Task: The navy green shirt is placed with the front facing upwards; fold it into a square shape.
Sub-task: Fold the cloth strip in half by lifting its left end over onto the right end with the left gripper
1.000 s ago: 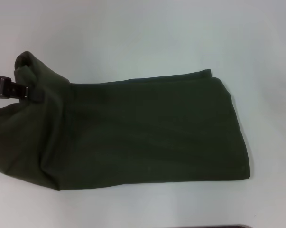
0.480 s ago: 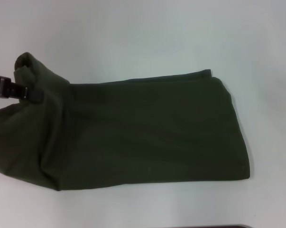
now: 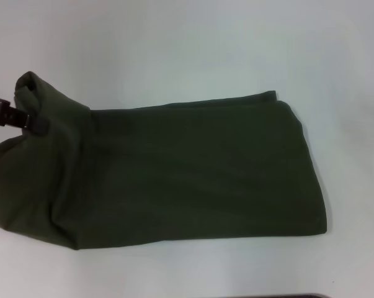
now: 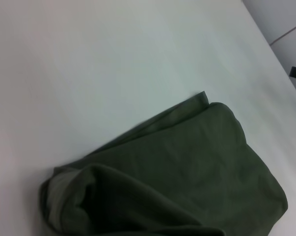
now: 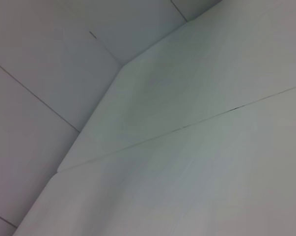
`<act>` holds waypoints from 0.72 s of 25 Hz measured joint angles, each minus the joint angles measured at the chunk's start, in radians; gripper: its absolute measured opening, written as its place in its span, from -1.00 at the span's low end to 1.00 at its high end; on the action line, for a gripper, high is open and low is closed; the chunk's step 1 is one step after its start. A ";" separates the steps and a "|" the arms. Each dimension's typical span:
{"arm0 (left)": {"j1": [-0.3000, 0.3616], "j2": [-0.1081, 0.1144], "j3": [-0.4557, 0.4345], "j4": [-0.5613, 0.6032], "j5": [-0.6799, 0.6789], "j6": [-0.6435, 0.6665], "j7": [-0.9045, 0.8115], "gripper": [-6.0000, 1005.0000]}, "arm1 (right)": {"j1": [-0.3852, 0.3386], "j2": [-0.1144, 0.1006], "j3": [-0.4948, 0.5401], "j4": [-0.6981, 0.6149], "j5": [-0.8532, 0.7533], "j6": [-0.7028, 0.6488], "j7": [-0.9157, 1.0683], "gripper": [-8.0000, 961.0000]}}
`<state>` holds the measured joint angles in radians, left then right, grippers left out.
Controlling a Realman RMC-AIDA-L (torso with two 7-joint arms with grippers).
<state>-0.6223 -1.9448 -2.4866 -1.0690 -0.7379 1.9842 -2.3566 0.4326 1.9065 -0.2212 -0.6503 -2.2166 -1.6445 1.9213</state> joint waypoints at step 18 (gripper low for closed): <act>-0.119 -0.086 0.027 -0.012 -0.008 0.007 -0.057 -0.96 | 0.005 0.000 -0.039 0.000 0.002 -0.002 -0.005 0.86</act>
<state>-0.7410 -2.0308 -2.4597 -1.0814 -0.7463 1.9914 -2.4141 0.4378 1.9068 -0.2600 -0.6504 -2.2145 -1.6460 1.9166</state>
